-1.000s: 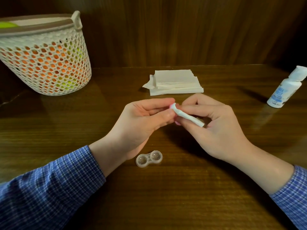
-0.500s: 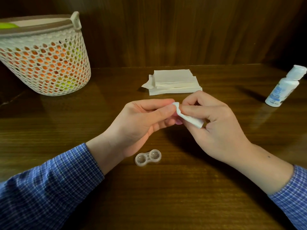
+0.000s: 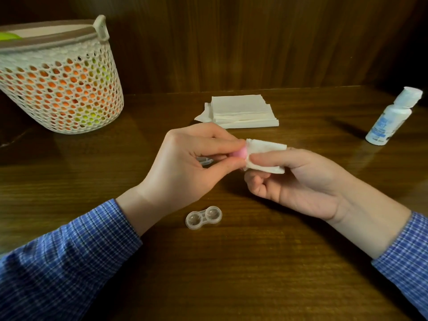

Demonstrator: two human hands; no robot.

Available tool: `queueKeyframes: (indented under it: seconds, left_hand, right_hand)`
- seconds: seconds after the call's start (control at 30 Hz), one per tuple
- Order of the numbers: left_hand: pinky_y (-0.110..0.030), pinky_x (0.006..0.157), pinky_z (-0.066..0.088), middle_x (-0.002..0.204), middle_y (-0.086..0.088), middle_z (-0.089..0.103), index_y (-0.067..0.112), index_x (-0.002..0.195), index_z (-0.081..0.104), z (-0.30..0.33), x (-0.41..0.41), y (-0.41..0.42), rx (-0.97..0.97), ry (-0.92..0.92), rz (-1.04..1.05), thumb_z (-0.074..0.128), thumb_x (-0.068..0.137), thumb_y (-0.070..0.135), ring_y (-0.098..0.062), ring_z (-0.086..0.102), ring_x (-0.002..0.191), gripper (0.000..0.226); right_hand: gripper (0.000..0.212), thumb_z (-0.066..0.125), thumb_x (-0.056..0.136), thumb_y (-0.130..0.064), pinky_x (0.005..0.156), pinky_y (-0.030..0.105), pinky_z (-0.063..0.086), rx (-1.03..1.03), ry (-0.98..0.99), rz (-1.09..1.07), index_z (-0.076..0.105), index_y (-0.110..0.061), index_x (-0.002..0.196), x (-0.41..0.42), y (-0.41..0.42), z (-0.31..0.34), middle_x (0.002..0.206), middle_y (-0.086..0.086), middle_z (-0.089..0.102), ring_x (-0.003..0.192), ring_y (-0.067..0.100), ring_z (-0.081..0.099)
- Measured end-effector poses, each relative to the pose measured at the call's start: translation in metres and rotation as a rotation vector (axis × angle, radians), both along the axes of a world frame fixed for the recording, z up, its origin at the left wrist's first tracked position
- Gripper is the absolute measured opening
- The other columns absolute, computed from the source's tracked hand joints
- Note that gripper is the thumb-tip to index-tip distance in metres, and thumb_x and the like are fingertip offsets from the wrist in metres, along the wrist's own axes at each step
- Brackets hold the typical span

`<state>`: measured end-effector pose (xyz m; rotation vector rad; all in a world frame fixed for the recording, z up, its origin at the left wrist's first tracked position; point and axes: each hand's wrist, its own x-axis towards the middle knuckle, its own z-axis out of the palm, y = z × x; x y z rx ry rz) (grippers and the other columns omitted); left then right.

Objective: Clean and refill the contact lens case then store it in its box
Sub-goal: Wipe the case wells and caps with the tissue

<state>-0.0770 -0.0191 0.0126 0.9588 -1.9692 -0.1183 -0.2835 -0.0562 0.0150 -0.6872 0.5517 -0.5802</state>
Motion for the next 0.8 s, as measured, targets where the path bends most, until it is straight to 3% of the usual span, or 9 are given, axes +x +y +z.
queueKeyframes:
  seconds: [0.17, 0.33, 0.6, 0.7, 0.8]
  left_hand:
    - [-0.028, 0.083, 0.060, 0.107, -0.008, 0.076, 0.003, 0.111, 0.078, 0.000, 0.000, -0.001, -0.050, -0.070, -0.035, 0.081, 0.087, 0.008, -0.015, 0.073, 0.098, 0.024]
    - [-0.029, 0.078, 0.059, 0.105, -0.007, 0.073, 0.005, 0.114, 0.078, -0.003, -0.002, 0.001, -0.064, -0.074, 0.051, 0.083, 0.086, 0.013, -0.016, 0.070, 0.095, 0.029]
    - [-0.027, 0.077, 0.059, 0.099, -0.003, 0.074, 0.007, 0.110, 0.079, -0.001, -0.003, 0.004, -0.035, -0.124, 0.058, 0.082, 0.086, 0.009, -0.014, 0.070, 0.088, 0.024]
    - [-0.026, 0.077, 0.060, 0.098, -0.001, 0.075, 0.010, 0.111, 0.078, -0.004, -0.007, 0.006, 0.041, -0.053, 0.103, 0.080, 0.087, 0.012, -0.013, 0.071, 0.088, 0.024]
    - [-0.023, 0.076, 0.062, 0.098, 0.003, 0.078, 0.012, 0.112, 0.076, -0.007, -0.009, 0.007, 0.236, 0.154, 0.054, 0.079, 0.087, 0.010, -0.011, 0.075, 0.088, 0.026]
  right_hand:
    - [0.025, 0.080, 0.079, -0.007, 0.060, 0.021, 0.057, -0.098, 0.078, -0.008, 0.076, -0.005, 0.104, -0.004, 0.000, 0.003, 0.089, 0.009, 0.066, 0.063, 0.009, 0.059]
    - [0.040, 0.083, 0.066, -0.023, 0.059, 0.024, 0.054, -0.375, 0.285, -0.149, 0.078, -0.006, 0.102, 0.003, 0.002, 0.000, 0.091, 0.007, 0.072, 0.072, 0.010, 0.065]
    - [0.020, 0.068, 0.094, -0.023, 0.058, 0.028, 0.044, -0.769, 0.394, -0.190, 0.073, -0.004, 0.089, 0.004, 0.007, -0.008, 0.078, 0.011, 0.060, 0.069, 0.017, 0.053]
    - [0.027, 0.061, 0.102, -0.023, 0.062, 0.034, 0.046, -0.992, 0.495, -0.252, 0.071, -0.002, 0.089, 0.004, 0.007, -0.011, 0.077, 0.020, 0.060, 0.070, 0.023, 0.054]
    - [0.019, 0.063, 0.100, -0.028, 0.068, 0.038, 0.054, -1.129, 0.534, -0.304, 0.075, -0.014, 0.093, 0.004, 0.007, -0.012, 0.081, 0.007, 0.069, 0.078, 0.022, 0.064]
